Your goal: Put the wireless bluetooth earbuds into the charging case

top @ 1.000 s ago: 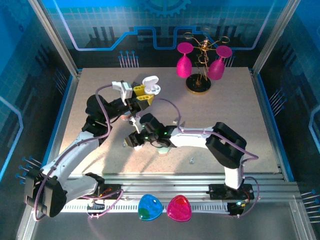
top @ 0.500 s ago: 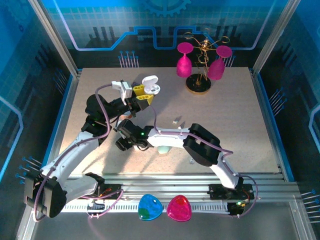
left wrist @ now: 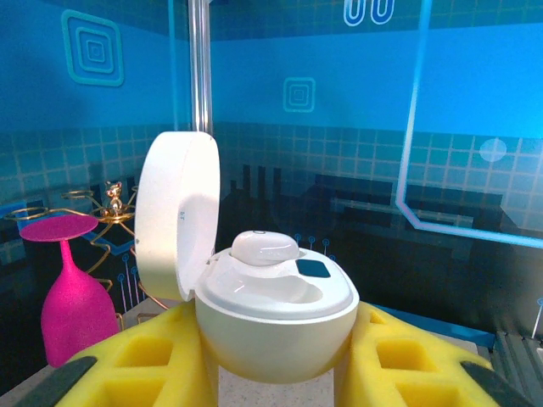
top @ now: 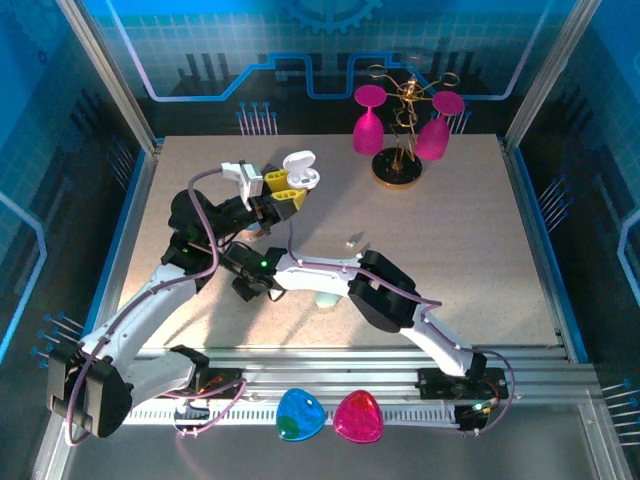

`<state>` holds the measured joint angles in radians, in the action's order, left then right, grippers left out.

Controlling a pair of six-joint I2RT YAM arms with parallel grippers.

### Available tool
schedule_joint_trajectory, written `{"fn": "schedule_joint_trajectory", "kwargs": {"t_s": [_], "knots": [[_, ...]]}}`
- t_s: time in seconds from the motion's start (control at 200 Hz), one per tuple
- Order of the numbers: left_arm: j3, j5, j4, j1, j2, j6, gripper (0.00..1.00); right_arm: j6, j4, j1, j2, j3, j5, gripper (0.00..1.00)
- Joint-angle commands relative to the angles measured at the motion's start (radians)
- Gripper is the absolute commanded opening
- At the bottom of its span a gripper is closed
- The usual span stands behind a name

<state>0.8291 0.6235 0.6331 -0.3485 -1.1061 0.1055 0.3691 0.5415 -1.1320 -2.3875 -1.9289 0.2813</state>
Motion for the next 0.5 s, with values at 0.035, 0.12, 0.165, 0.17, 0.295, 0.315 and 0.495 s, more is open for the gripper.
{"fn": "schedule_joint_trajectory", "kwargs": {"t_s": [0.035,0.12,0.165,0.17,0.295,0.315,0.495], "knots": [[0.025,0.004,0.045,0.011,0.02,0.015,0.22,-0.001,0.076,-0.021,-0.042,-0.059,0.005,0.45],[0.024,0.005,0.049,0.011,0.02,0.019,0.22,-0.001,0.081,-0.022,-0.053,-0.07,-0.012,0.42],[0.024,0.007,0.05,0.011,0.022,0.019,0.22,-0.001,0.085,-0.021,-0.058,-0.077,-0.019,0.4],[0.023,0.007,0.05,0.011,0.023,0.02,0.22,-0.001,0.086,-0.022,-0.058,-0.078,-0.02,0.4],[0.022,0.007,0.048,0.011,0.023,0.017,0.22,-0.006,0.094,-0.022,-0.067,-0.09,-0.023,0.34],[0.021,0.007,0.047,0.011,0.023,0.016,0.22,-0.008,0.095,-0.02,-0.068,-0.091,-0.023,0.34],[0.028,0.007,0.043,0.011,0.022,0.015,0.22,-0.015,0.1,-0.021,-0.061,-0.092,-0.031,0.28]]}}
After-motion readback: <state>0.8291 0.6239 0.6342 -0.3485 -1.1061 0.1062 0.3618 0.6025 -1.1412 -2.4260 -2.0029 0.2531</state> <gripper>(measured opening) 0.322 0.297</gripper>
